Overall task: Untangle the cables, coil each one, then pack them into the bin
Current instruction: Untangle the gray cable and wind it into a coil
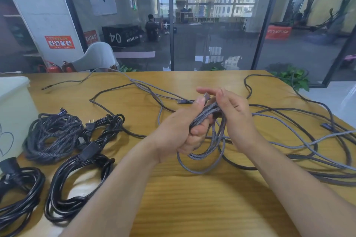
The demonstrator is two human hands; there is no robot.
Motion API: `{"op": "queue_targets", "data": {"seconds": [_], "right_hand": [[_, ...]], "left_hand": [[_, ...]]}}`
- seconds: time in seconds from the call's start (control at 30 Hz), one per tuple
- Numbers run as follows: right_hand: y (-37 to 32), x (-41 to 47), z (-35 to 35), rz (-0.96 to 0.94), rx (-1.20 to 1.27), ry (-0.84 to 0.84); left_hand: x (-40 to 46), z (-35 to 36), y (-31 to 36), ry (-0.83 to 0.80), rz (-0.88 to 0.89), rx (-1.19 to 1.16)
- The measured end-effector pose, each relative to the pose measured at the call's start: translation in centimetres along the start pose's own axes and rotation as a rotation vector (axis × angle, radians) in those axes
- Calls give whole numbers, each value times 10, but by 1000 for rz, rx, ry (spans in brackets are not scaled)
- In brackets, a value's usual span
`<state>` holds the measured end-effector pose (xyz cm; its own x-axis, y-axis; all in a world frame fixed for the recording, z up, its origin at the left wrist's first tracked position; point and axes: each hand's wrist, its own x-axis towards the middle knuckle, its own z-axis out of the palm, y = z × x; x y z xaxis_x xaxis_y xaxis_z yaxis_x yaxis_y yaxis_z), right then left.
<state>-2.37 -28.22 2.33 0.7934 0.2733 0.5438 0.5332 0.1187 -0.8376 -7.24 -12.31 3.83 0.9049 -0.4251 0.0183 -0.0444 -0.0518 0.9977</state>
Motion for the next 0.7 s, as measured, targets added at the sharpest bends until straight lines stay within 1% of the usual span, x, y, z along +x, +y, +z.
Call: {"op": "queue_targets", "data": {"seconds": [0.1, 0.23, 0.33, 0.43, 0.53, 0.63, 0.7], "right_hand": [[-5, -1, 5, -33, 1, 61], [-7, 1, 10, -32, -1, 147], [-6, 2, 12, -31, 27, 227], [-2, 0, 11, -38, -25, 252], [1, -3, 10, -32, -106, 209], [-1, -3, 11, -22, -51, 203], [-3, -2, 12, -19, -8, 243]], "left_hand": [[-1, 3, 2, 87, 10, 4], [4, 3, -4, 230, 29, -40], [6, 6, -7, 284, 58, -11], [6, 8, -6, 297, 93, 28], [5, 7, -5, 276, 98, 52], [4, 8, -4, 235, 100, 70], [4, 11, -3, 220, 114, 63]]}}
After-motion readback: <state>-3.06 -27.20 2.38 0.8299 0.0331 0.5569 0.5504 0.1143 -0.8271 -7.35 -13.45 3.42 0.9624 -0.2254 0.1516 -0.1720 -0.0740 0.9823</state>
